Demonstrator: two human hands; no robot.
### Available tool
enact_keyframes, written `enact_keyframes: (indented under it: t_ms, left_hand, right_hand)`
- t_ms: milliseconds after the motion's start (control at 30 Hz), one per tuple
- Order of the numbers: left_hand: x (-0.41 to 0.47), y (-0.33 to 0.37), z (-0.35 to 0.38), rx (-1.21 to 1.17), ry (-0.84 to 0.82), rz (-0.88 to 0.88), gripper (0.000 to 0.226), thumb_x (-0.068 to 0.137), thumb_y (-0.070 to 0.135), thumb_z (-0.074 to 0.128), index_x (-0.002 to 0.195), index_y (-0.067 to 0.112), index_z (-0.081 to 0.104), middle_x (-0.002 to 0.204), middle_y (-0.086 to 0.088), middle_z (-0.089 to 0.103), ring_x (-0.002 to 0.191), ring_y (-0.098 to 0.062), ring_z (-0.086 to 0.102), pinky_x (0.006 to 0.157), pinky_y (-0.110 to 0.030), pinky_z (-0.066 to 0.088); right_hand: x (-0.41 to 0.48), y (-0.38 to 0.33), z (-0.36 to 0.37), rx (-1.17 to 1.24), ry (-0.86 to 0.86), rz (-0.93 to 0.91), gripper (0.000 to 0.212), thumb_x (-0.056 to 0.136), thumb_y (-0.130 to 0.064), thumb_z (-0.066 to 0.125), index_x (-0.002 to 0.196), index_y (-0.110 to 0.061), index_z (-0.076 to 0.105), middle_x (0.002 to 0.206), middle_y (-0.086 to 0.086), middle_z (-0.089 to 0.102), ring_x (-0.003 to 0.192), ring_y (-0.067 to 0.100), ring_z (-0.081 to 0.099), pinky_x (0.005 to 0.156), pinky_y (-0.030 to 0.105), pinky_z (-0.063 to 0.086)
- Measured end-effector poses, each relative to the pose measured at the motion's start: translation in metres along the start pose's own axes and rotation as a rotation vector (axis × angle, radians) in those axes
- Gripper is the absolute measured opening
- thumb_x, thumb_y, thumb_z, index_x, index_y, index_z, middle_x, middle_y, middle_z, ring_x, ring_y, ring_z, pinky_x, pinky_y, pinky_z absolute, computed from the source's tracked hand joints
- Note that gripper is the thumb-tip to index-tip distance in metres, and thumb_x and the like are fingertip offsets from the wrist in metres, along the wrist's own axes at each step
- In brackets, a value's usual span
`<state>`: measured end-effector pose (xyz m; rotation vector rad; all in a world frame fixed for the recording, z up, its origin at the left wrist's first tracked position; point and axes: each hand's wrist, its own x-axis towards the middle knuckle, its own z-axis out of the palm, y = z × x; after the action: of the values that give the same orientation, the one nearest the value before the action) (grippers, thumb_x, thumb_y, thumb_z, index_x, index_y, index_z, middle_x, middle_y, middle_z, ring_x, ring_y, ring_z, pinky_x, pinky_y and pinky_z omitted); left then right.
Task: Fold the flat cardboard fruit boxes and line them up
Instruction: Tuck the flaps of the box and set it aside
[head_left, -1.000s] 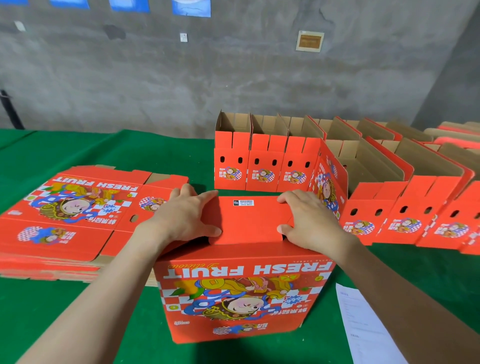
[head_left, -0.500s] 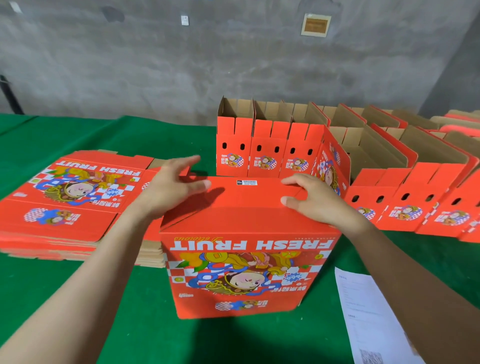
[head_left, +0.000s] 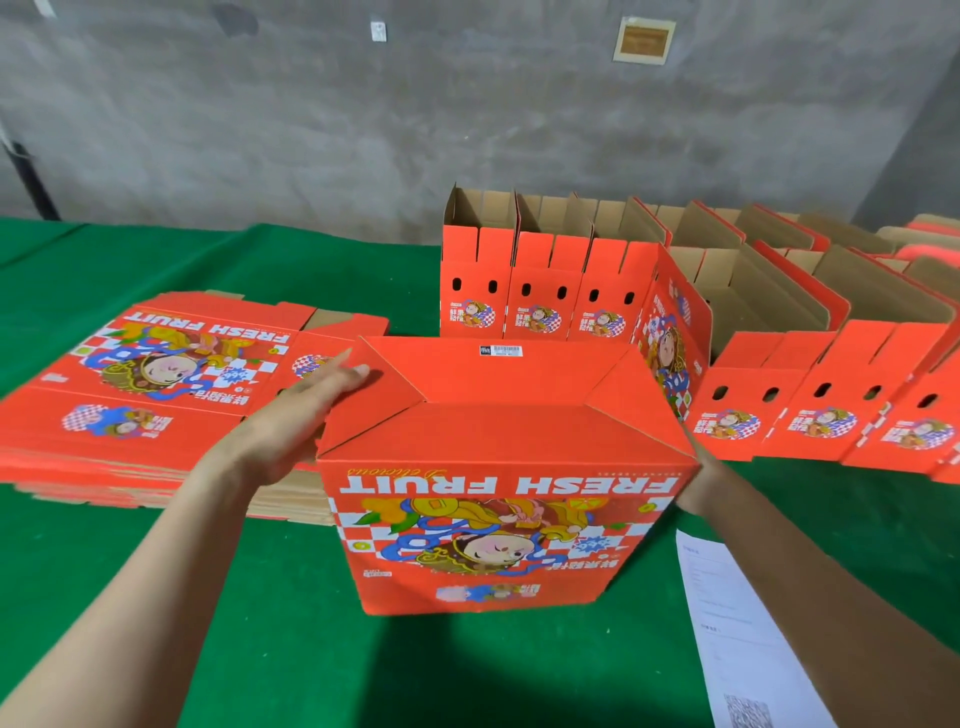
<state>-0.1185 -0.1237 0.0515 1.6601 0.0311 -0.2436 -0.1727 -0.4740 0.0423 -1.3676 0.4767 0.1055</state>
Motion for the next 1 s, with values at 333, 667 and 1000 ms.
enact_keyframes:
  t_ms: [333,667,1000]
  left_hand:
    - [0.003,0.028,0.008,-0.216,0.033,0.199,0.062,0.087,0.055,0.048,0.123,0.004,0.052,0.105,-0.015,0.059,0.096,-0.023,0.056,0.086,-0.035,0.044]
    - [0.017,0.014,0.014,-0.127,0.032,0.393,0.044,0.079,-0.019,0.039,0.093,0.019,0.056,0.091,0.009,0.064,0.073,-0.006,0.059,0.058,-0.015,0.047]
    - [0.022,0.012,0.073,0.286,0.06,0.387,0.042,0.089,0.001,0.06,0.128,0.014,0.055,0.124,0.0,0.054,0.121,-0.018,0.047,0.102,-0.033,0.04]
  right_hand:
    - [0.013,-0.041,-0.01,-0.036,-0.141,-0.339,0.023,0.088,-0.038,0.055,0.092,-0.019,0.066,0.071,-0.007,0.072,0.066,0.005,0.068,0.06,0.021,0.054]
    - [0.021,-0.048,-0.014,-0.069,-0.187,-0.332,0.064,0.076,-0.002,0.066,0.134,-0.022,0.045,0.102,0.004,0.071,0.087,0.018,0.07,0.07,0.037,0.06]
    - [0.046,0.03,0.04,-0.651,0.263,-0.684,0.096,0.074,0.006,0.071,0.147,-0.014,0.012,0.112,0.003,0.041,0.086,0.022,0.051,0.088,0.037,0.046]
